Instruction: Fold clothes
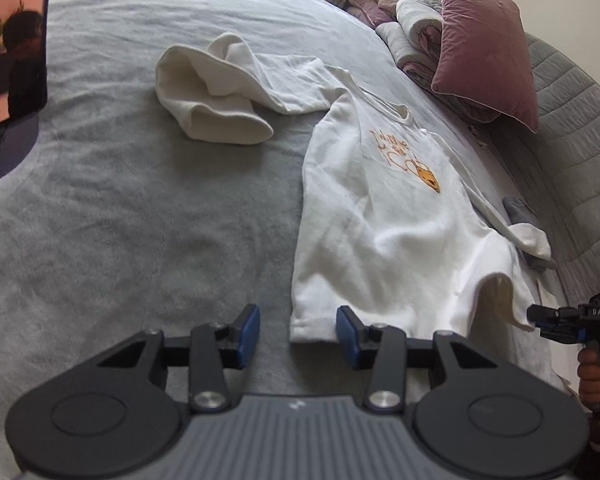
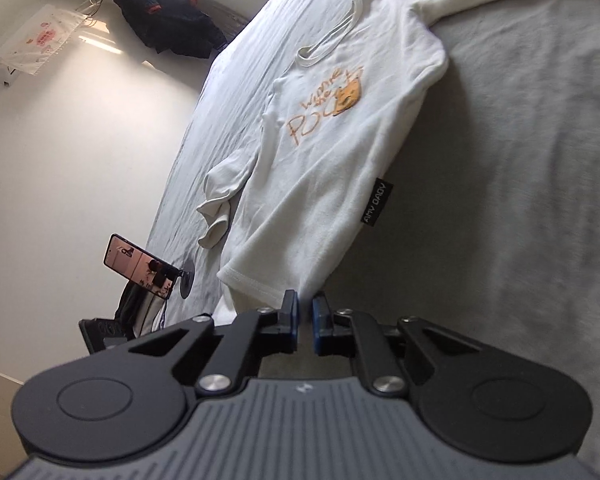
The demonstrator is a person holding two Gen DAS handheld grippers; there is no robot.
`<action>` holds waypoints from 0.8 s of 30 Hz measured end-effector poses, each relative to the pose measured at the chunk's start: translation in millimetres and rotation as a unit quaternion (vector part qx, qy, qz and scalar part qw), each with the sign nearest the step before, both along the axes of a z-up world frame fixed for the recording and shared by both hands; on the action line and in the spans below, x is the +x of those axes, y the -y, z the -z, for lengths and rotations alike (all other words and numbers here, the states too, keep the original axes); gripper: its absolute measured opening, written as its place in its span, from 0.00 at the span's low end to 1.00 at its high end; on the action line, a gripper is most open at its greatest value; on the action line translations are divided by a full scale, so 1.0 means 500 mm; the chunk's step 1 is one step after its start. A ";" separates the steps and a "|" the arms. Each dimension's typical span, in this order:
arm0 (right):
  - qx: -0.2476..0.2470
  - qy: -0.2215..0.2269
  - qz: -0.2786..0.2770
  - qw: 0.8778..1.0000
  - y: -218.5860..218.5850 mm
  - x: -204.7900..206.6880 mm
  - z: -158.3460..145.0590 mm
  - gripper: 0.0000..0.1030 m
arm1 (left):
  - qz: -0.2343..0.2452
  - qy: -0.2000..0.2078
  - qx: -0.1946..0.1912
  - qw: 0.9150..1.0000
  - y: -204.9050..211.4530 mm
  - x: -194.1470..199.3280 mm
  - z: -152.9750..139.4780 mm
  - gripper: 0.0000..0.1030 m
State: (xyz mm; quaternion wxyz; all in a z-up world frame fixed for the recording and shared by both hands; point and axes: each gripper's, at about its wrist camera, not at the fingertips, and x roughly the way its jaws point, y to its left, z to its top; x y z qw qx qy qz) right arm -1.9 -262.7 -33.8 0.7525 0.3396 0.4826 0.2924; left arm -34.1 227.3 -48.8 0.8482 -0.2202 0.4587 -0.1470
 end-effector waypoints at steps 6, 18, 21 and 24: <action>-0.071 -0.019 0.015 0.997 0.075 -0.036 -0.009 0.09 | 0.012 -0.026 -0.030 0.999 -0.037 0.017 0.004 0.42; -0.165 -0.006 0.027 0.986 0.090 -0.046 -0.030 0.07 | 0.027 -0.025 -0.017 0.999 -0.027 0.035 0.007 0.42; -0.174 -0.016 0.034 0.984 0.090 -0.041 -0.006 0.08 | 0.030 -0.021 -0.022 0.999 -0.025 0.031 0.010 0.42; -0.164 -0.029 0.059 0.984 0.093 -0.042 0.013 0.13 | 0.034 -0.020 -0.040 0.998 -0.023 0.026 0.017 0.42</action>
